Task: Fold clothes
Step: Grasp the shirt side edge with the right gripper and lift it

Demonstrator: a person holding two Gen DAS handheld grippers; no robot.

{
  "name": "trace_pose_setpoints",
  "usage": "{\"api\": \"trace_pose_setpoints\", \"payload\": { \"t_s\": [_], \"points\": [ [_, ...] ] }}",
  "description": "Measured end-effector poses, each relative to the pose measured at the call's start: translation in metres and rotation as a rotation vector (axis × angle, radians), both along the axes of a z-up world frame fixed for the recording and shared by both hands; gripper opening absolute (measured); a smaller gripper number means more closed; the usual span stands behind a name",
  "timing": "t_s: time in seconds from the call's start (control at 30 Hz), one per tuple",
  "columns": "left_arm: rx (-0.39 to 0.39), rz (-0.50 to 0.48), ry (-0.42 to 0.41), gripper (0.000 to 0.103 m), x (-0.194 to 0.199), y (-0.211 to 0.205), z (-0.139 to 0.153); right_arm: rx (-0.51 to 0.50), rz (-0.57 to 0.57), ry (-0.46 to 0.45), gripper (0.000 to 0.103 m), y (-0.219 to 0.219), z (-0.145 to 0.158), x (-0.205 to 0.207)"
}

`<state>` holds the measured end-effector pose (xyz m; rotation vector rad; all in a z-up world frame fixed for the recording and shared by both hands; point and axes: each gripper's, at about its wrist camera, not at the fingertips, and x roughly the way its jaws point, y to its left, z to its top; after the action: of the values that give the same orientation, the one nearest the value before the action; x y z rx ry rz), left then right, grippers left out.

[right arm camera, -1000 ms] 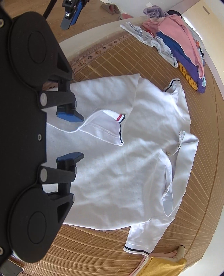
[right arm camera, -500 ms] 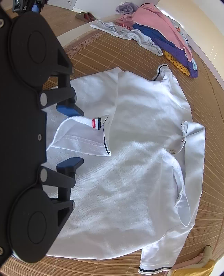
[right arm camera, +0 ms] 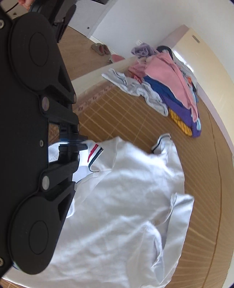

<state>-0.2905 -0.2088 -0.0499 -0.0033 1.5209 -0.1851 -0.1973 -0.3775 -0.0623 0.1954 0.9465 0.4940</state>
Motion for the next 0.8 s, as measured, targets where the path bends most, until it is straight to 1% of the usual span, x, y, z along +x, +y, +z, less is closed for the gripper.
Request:
{"api": "trace_pose_setpoints", "payload": {
  "t_s": [0.07,0.13,0.17,0.27,0.37,0.43,0.5,0.53,0.57,0.6,0.63,0.73,0.8],
  "points": [
    [-0.006,0.03,0.012,0.029,0.0,0.007,0.003,0.007,0.126,0.014,0.012,0.031,-0.004,-0.005],
    [-0.008,0.028,0.009,0.029,0.0,0.007,0.006,0.03,0.205,0.047,0.035,0.049,-0.012,-0.008],
    [-0.005,0.018,0.003,0.029,0.0,0.006,0.007,0.046,0.213,0.062,0.038,0.054,-0.015,-0.012],
    [-0.001,-0.001,-0.005,0.029,0.001,0.0,0.005,0.084,0.176,0.098,0.04,0.045,-0.017,-0.017],
    [-0.023,0.008,-0.003,0.029,0.003,-0.008,0.002,0.111,0.126,0.11,0.042,0.021,-0.01,-0.021],
    [-0.037,0.001,-0.002,0.029,0.003,-0.016,-0.001,0.133,0.12,0.126,0.046,0.005,-0.005,-0.024],
    [-0.039,-0.025,-0.005,0.03,0.002,-0.023,-0.002,0.159,0.137,0.144,0.049,-0.006,0.0,-0.029],
    [-0.034,-0.038,-0.006,0.031,0.001,-0.026,-0.003,0.173,0.146,0.157,0.053,-0.009,0.001,-0.032],
    [-0.027,-0.048,-0.006,0.036,0.001,-0.029,-0.004,0.185,0.154,0.173,0.054,-0.012,0.001,-0.035],
    [-0.025,-0.054,-0.004,0.038,0.0,-0.031,-0.005,0.176,0.155,0.18,0.056,-0.013,0.001,-0.038],
    [-0.031,-0.055,0.002,0.038,0.0,-0.032,-0.005,0.142,0.14,0.176,0.056,-0.014,-0.001,-0.041],
    [-0.044,-0.063,0.012,0.038,0.0,-0.035,-0.007,0.029,0.055,0.177,0.056,-0.021,-0.011,-0.046],
    [-0.035,-0.074,0.008,0.038,0.001,-0.037,-0.007,-0.058,0.006,0.157,0.056,-0.025,-0.018,-0.046]
  ]
}}
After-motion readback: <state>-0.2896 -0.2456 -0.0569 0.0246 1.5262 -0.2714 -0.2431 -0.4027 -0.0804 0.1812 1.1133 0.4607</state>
